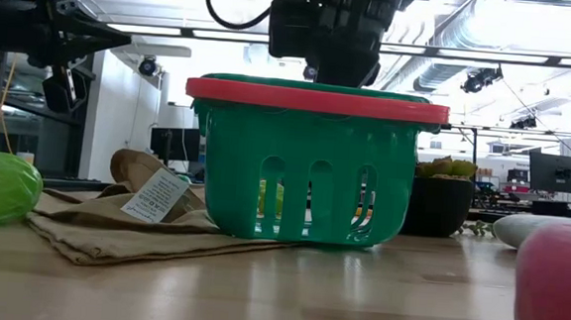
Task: Pick and placing Produce into tupperware
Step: Put the red strawberry into the green basket, then put the green cabbage into the green basket
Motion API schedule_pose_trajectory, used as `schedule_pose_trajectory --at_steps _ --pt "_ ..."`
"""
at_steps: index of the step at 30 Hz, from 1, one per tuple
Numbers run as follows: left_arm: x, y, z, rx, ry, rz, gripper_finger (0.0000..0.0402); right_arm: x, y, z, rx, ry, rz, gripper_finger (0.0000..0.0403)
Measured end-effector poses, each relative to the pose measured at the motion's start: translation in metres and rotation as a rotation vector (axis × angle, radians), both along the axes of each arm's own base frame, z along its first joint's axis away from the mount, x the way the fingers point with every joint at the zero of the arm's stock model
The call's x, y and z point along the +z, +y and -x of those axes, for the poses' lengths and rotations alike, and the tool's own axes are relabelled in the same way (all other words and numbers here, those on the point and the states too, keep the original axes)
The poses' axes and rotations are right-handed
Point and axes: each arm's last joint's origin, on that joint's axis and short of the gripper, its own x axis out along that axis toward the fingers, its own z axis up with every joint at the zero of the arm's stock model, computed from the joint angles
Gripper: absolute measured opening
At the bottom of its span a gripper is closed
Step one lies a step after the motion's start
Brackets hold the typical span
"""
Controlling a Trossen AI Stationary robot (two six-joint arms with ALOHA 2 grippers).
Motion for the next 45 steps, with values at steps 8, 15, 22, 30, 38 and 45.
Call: schedule_pose_trajectory --at_steps 8,15,22,30,38,45 --pt "0.000 0.000 0.000 -0.001 0.003 -0.001 0.0001 -0.009 0.001 -0.005 0.003 0.002 -0.005 0.0138" --pt "-0.001 0.000 -0.001 -0.008 0.018 -0.003 0.0001 -0.027 0.004 -0.010 0.010 0.043 -0.004 0.0138" --pt "-0.001 -0.001 -0.001 -0.012 0.019 -0.004 0.0001 -0.032 0.004 -0.012 0.014 0.042 0.006 0.0138" --pt "-0.001 -0.001 -0.002 -0.026 0.019 -0.004 0.0001 -0.039 0.004 -0.014 0.014 0.059 0.008 0.0138" --pt "-0.002 -0.001 -0.002 -0.037 0.026 -0.011 0.0001 -0.039 0.005 -0.014 0.025 0.057 -0.021 0.0166" --pt "-0.002 -0.001 -0.002 -0.036 0.030 -0.022 0.0001 -0.039 0.005 -0.014 0.023 0.056 -0.026 0.0194"
